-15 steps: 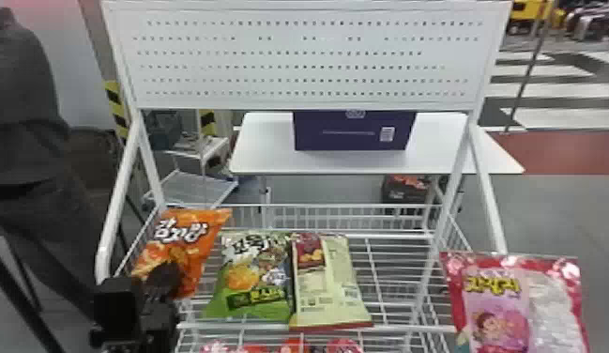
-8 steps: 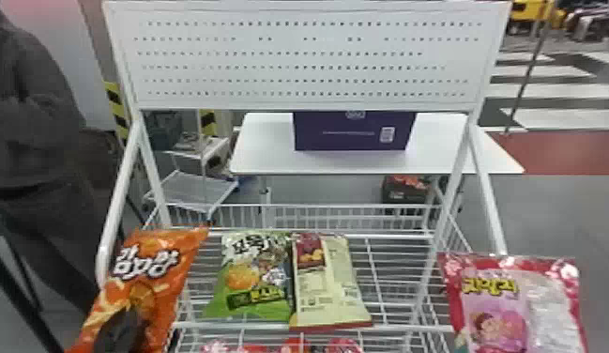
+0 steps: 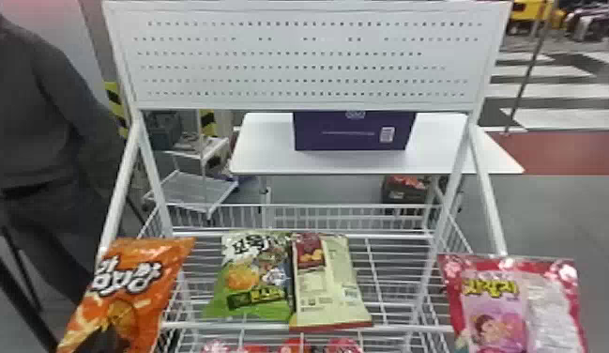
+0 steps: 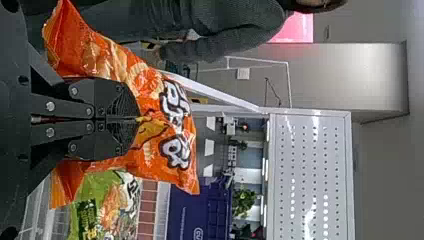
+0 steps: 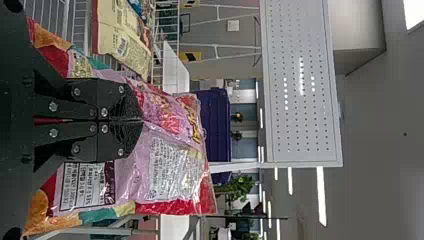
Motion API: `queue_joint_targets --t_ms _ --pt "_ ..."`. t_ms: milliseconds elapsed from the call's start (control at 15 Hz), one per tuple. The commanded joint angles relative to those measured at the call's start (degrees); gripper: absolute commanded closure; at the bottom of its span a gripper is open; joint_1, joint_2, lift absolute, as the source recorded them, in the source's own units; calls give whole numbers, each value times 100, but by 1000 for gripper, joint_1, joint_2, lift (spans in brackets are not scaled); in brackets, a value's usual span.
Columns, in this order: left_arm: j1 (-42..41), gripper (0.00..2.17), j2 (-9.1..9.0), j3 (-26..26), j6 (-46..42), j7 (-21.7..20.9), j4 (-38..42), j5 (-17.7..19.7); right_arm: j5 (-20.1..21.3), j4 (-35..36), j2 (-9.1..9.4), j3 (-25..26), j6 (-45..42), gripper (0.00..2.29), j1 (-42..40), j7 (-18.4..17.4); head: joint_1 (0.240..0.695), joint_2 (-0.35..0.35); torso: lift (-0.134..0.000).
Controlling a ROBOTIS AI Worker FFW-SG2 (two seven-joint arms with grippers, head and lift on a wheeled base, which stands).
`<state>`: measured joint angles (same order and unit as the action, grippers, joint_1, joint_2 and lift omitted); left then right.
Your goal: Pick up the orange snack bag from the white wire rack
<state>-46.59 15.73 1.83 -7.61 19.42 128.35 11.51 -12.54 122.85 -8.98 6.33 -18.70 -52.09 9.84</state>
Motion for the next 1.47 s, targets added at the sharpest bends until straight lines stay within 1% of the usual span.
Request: queue_joint_targets --t_ms 0,467,667,1400 --pt "-26 2044 0 -25 -34 0 24 -9 -21 -7 -8 0 -15 2246 15 0 499 0 0" --pt "-70 2044 0 -25 -157 -97 -3 0 -21 -25 -8 9 -15 2246 50 0 499 0 0" --pt "-70 2044 35 -25 -157 -97 -3 9 -21 -25 27 18 -32 2246 59 0 499 0 0" --pt "-96 2044 35 -7 -192 -149 6 -9 -21 -33 36 9 -68 2246 67 -8 499 0 0"
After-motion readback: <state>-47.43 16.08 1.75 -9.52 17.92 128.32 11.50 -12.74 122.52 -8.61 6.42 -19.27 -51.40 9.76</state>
